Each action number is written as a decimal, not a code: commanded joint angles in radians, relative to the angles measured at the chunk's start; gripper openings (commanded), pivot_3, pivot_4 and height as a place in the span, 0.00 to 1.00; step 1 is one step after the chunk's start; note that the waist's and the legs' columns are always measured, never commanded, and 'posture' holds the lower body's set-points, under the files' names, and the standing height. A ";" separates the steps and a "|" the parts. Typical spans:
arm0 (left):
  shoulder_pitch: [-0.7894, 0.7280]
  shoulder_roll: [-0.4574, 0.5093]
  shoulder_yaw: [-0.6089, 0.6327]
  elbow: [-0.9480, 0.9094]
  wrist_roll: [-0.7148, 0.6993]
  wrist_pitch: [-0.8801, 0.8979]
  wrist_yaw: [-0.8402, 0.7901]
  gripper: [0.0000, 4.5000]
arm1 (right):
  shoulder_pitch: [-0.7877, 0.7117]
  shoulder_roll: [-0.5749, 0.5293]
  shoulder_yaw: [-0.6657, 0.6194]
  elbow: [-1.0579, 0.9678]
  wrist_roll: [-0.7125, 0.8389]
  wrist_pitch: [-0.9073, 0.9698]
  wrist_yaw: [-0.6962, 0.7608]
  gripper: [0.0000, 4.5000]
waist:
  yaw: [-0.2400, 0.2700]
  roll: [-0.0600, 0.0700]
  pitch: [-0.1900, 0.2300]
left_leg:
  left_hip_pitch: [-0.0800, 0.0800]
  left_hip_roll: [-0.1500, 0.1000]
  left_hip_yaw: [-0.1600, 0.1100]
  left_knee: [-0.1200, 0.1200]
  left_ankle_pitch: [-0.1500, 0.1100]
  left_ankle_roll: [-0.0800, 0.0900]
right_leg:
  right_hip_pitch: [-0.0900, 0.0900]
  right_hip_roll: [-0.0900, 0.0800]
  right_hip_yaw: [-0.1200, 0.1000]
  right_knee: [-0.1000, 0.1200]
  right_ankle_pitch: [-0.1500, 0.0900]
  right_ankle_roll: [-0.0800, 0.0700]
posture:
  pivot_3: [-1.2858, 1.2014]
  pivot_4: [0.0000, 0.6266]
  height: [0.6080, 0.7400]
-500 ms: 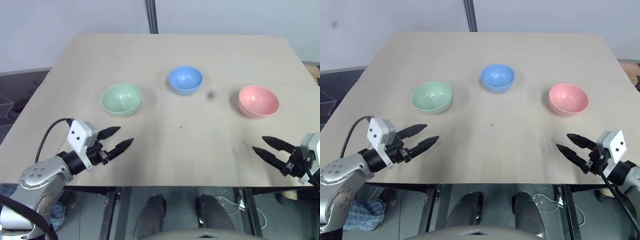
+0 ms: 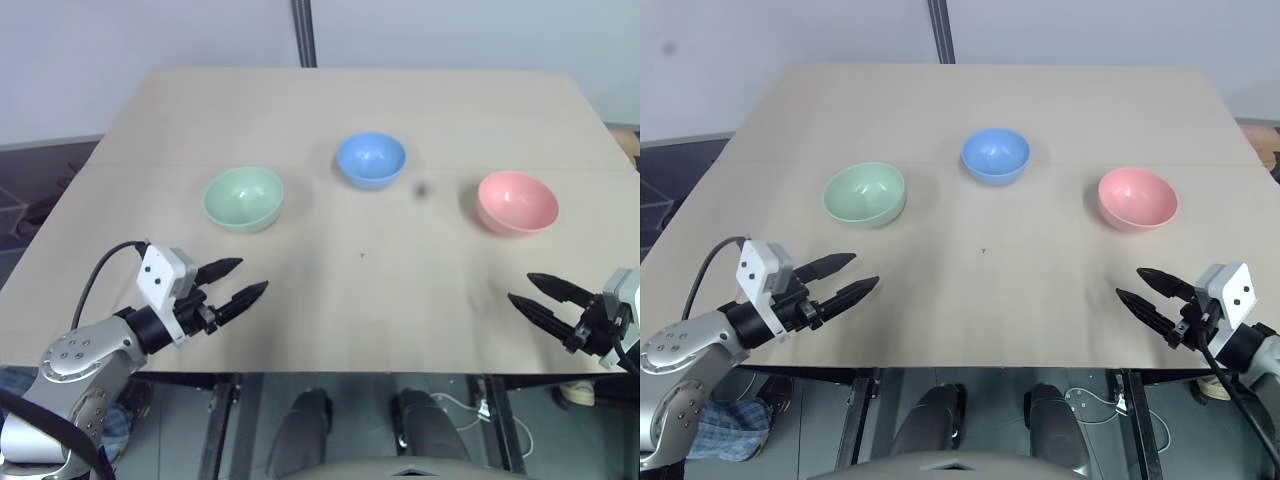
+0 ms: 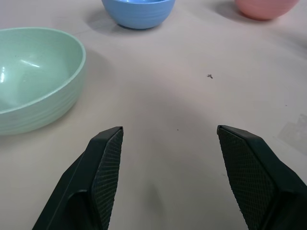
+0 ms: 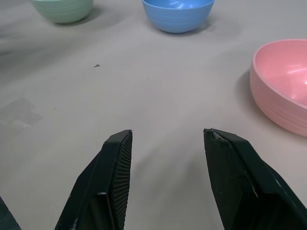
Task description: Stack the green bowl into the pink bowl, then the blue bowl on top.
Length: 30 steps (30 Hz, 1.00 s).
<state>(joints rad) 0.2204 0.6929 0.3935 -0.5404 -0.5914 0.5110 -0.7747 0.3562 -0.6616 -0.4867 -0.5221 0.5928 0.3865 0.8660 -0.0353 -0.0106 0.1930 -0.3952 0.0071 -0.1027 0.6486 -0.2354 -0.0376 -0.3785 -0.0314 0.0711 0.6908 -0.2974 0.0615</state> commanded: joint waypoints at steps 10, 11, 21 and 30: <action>0.006 -0.005 0.008 -0.041 -0.017 -0.019 0.004 0.73 | 0.011 -0.025 -0.014 -0.003 0.007 0.006 0.001 0.97 | 0.000 0.000 0.000 | 0.000 0.000 0.000 0.000 0.000 0.000 | 0.000 0.000 0.000 -0.001 0.000 0.000 | 0.52 0.24 1.00; 0.005 -0.006 0.007 -0.040 -0.016 -0.019 0.004 0.73 | 0.009 -0.026 -0.014 -0.001 0.009 0.007 0.002 0.99 | 0.000 0.000 0.000 | 0.000 0.000 0.000 0.000 0.000 0.000 | 0.000 0.000 0.000 -0.001 0.000 0.000 | 0.52 0.24 1.00; -0.039 -0.012 0.004 -0.045 -0.052 -0.008 0.004 0.73 | -0.005 -0.051 -0.006 0.000 -0.005 0.027 -0.012 0.99 | 0.000 0.000 0.000 | 0.000 0.000 0.000 0.000 0.000 0.000 | 0.000 0.000 0.000 -0.001 0.000 0.000 | 0.52 0.24 1.00; -0.073 -0.015 0.022 -0.092 -0.198 0.003 -0.002 0.73 | -0.128 -0.087 0.047 0.048 -0.073 0.072 -0.104 0.99 | -0.001 0.000 0.000 | -0.001 0.000 0.000 -0.001 0.000 0.000 | 0.000 0.000 0.000 -0.002 0.000 0.000 | 0.52 0.24 1.00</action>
<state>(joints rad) 0.1529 0.6740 0.3870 -0.5969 -0.7565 0.5189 -0.7751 0.2457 -0.7291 -0.4388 -0.4641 0.5326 0.4449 0.7843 -0.0361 -0.0108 0.1932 -0.3960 0.0071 -0.1025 0.6475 -0.2354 -0.0376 -0.3788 -0.0314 0.0712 0.6890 -0.2972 0.0615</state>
